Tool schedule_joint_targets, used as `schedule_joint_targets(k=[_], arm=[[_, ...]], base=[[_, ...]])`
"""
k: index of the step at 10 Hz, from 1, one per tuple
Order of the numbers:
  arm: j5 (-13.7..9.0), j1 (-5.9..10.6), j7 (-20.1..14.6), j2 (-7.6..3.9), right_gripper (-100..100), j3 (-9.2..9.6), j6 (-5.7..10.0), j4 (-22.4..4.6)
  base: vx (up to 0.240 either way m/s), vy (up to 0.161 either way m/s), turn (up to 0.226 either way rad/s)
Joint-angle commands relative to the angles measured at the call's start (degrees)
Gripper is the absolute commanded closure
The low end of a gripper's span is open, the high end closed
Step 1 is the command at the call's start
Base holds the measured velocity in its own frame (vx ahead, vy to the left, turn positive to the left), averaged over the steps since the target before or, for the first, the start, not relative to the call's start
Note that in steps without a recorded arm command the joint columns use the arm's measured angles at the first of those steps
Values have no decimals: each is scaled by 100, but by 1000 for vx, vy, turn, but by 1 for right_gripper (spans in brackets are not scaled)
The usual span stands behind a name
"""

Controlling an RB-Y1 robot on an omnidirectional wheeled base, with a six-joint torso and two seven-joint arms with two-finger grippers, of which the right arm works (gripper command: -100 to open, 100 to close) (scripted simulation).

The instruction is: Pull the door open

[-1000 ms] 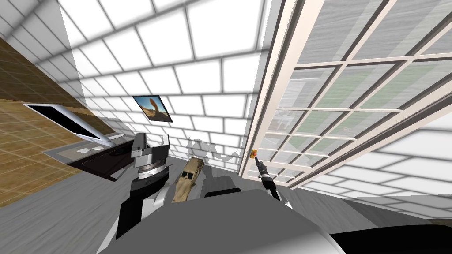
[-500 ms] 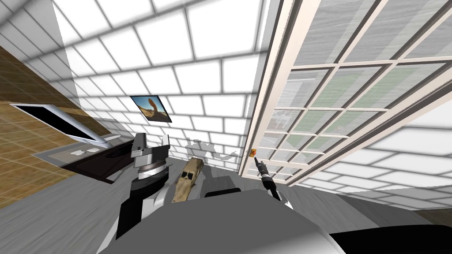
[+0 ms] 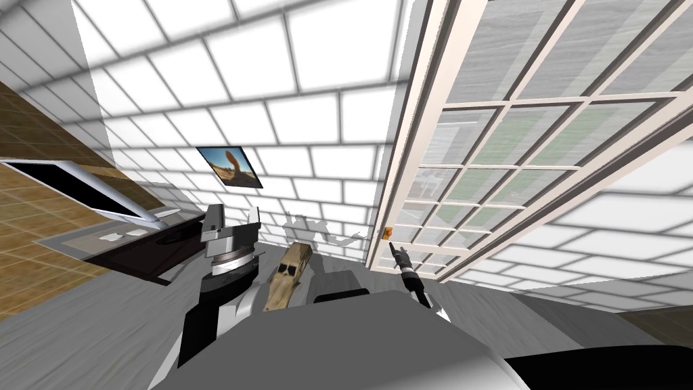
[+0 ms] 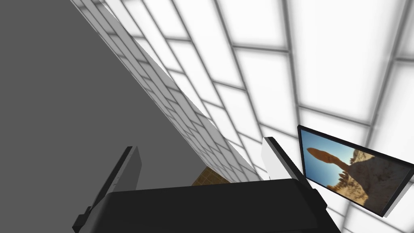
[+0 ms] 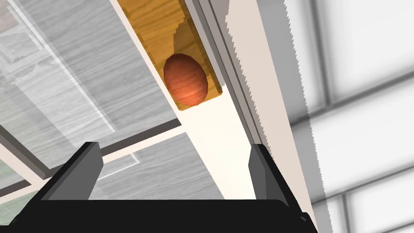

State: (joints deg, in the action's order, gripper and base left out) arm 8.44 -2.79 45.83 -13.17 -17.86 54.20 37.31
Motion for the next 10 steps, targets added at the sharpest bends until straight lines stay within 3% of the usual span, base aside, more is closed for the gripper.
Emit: schedule_joint_targets(k=[1,10], arm=[[17,6,211,-9,-100,1,6,-16],[165,47,1545,-85,-100,12,54,-137]], base=[[-16,25,-20],[-14,21,-30]])
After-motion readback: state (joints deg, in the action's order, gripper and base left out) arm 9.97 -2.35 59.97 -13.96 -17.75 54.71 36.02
